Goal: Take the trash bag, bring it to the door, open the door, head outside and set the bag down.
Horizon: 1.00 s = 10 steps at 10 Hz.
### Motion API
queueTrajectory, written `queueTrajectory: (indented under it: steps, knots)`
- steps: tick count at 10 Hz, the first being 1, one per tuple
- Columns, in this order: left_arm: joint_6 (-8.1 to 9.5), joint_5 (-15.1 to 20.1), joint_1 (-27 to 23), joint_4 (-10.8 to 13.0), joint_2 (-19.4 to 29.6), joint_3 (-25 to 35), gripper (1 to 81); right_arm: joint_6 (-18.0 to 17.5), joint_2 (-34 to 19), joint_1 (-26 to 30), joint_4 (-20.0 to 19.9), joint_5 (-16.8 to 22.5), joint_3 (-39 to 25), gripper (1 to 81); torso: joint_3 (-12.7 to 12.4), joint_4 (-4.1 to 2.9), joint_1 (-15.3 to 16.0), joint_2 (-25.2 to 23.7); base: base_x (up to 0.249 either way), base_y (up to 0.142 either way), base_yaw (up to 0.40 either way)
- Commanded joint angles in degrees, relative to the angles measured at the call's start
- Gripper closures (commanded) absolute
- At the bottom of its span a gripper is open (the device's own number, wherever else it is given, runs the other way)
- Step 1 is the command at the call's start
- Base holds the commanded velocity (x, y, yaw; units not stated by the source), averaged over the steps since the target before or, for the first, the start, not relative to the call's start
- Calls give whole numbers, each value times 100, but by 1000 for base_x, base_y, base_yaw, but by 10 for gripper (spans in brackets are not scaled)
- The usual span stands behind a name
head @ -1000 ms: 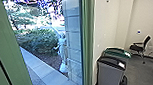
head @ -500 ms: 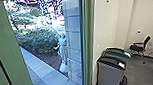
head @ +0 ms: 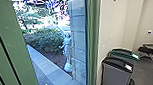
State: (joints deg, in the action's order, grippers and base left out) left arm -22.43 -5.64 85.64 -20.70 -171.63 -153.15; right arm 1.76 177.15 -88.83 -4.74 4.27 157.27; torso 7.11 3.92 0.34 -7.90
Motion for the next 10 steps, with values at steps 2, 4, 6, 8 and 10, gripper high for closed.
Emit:
queueTrajectory:
  steps: [2,4,6,8,10]
  knots:
    - [-86,345,-280,57,6,31,811,35,103,274,35,356,-57,10,0,0,0,0,0,0,323]
    - [-95,345,-271,57,14,31,811,35,112,274,35,356,-57,10,0,0,0,0,0,0,328]
    - [-148,345,-262,48,23,31,811,35,103,282,26,356,-57,10,0,0,0,0,0,0,332]
    - [-156,345,-253,31,41,39,811,35,103,265,26,356,-57,10,0,0,-2,0,0,0,333]
    - [-165,353,-245,31,67,82,811,61,34,204,26,321,-92,10,0,0,-2,0,0,0,334]
